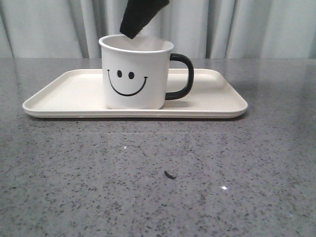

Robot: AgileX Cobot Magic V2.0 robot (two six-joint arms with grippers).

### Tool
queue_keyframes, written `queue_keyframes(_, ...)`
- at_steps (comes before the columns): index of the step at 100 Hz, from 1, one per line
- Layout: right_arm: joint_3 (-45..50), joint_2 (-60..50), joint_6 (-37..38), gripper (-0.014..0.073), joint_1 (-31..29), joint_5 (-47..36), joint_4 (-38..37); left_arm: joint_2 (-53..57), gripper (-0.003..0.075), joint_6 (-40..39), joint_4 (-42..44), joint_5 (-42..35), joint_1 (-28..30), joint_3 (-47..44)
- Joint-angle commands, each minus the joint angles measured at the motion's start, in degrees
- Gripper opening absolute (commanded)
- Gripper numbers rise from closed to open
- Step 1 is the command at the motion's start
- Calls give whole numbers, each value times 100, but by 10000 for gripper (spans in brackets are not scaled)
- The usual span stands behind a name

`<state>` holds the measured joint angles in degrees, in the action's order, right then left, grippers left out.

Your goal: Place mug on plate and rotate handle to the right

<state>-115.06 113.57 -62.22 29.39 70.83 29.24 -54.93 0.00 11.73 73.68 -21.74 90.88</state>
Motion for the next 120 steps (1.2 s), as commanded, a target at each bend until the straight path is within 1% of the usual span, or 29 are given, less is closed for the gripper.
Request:
queue_keyframes(1, -185, -459, -5, 195, -13, 581, 266, 39, -19, -40, 6, -127, -19, 105)
queue_keyframes(28, -185, -786, 119, 195, -13, 581, 298, 39, -19, -40, 6, -127, -19, 105)
queue_keyframes(42, -185, -1140, 400, 195, -30, 544, 298, 39, -19, -40, 6, -127, -19, 105)
queue_keyframes(54, -185, -1635, 732, 195, -44, 264, 292, 39, -19, -40, 6, -127, -19, 105)
queue_keyframes(66, -185, -2266, 1107, 192, -198, -299, 292, 39, -19, -40, 6, -127, -19, 105)
queue_keyframes(80, -185, -3062, 1617, 192, -669, -832, 243, 39, -19, -40, 6, -127, -19, 105)
queue_keyframes(91, -174, -3643, 2107, 168, -1256, -1031, 143, 39, -19, -40, 6, -127, -19, 105)
queue_keyframes(98, -174, -3987, 2278, 108, -1667, -1079, 46, 39, -19, -40, 6, -127, -19, 105)
queue_keyframes(112, -15, -4647, 2611, -76, -2475, -1207, -318, 39, -19, -40, 6, -127, -19, 105)
queue_keyframes(120, 297, -5001, 2832, -60, -2791, -1500, -443, 39, -19, -40, 6, -127, -19, 105)
